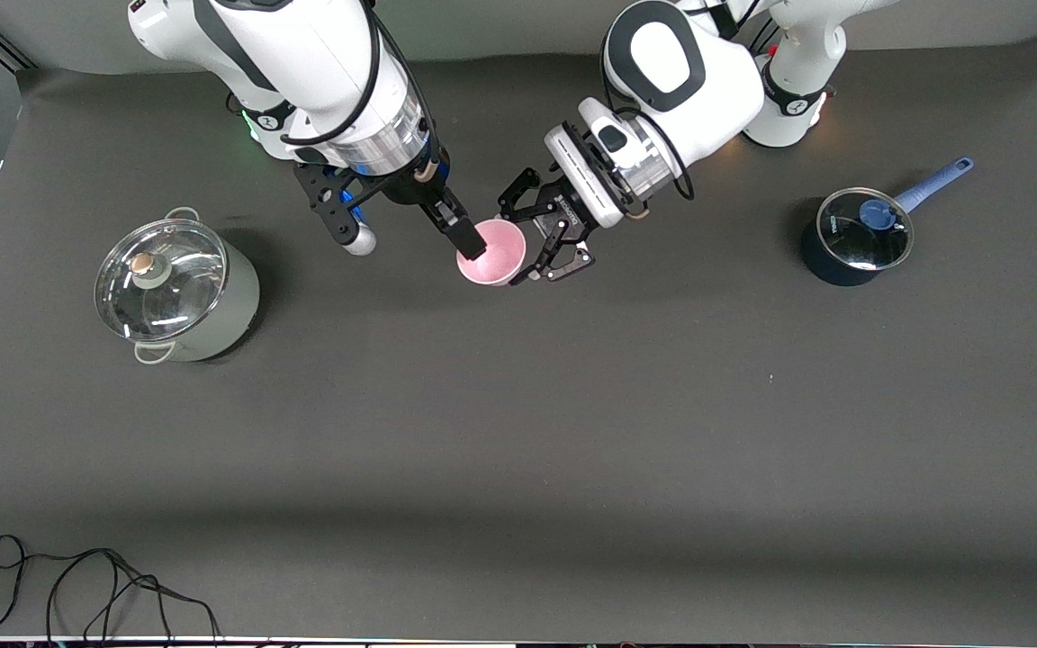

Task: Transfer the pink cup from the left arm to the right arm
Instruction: 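Reach the right gripper to the cup rim while the left gripper holds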

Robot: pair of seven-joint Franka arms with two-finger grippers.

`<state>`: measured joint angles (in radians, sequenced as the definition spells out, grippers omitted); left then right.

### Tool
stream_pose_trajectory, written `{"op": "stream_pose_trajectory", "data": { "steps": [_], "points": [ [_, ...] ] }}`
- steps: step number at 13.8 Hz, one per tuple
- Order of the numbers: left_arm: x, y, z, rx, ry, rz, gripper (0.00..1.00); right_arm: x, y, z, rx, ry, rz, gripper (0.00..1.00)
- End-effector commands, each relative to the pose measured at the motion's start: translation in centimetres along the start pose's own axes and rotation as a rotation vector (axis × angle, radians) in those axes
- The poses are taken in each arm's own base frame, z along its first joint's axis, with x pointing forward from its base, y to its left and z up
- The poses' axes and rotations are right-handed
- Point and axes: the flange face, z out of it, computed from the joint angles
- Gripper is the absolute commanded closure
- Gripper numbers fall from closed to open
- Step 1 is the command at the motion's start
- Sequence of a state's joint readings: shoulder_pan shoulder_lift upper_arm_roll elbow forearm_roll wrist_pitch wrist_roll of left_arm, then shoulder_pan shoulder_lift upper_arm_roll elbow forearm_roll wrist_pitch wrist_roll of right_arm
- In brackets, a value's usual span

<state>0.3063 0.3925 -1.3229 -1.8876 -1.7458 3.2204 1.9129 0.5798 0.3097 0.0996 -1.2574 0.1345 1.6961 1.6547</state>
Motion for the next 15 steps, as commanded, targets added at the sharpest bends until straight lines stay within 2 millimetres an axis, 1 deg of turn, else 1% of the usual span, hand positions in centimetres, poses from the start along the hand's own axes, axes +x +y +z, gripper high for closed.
{"op": "stream_pose_trajectory", "data": {
  "steps": [1, 4, 5, 6, 7, 8, 9, 10, 15],
  "points": [
    [0.5, 0.3, -0.3, 0.015, 0.007, -0.013, 0.62, -0.1, -0.5, 0.3, -0.011, 0.011, -0.023, 0.04],
    [0.5, 0.3, -0.3, 0.015, 0.006, -0.013, 0.62, -0.1, -1.0, 1.3, -0.019, 0.011, -0.02, 0.04],
    [0.5, 0.4, -0.2, 0.013, 0.006, -0.012, 0.62, -0.1, -1.1, 1.2, -0.014, 0.01, -0.021, 0.04],
    [0.5, 0.5, -0.2, 0.012, 0.004, -0.012, 0.62, -0.1, -1.2, 1.0, -0.01, 0.008, -0.021, 0.07],
    [0.5, 0.4, -0.2, 0.013, 0.006, -0.012, 0.62, -0.2, -1.2, 0.9, -0.007, 0.008, -0.024, 0.16],
    [0.5, 0.3, -0.3, 0.015, 0.006, -0.013, 0.62, -0.2, -1.3, 0.9, -0.005, 0.008, -0.024, 0.34],
    [0.4, 0.3, -0.3, 0.014, 0.005, -0.013, 0.61, -0.2, -1.3, 0.9, -0.004, 0.007, -0.024, 0.71],
    [0.4, 0.4, -0.2, 0.013, 0.004, -0.012, 0.61, -0.2, -1.3, 0.9, -0.004, 0.007, -0.023, 1.0],
    [0.4, 0.3, -0.2, 0.014, 0.004, -0.014, 0.61, -0.2, -1.3, 0.6, 0.004, 0.007, -0.025, 1.0]
  ]
}}
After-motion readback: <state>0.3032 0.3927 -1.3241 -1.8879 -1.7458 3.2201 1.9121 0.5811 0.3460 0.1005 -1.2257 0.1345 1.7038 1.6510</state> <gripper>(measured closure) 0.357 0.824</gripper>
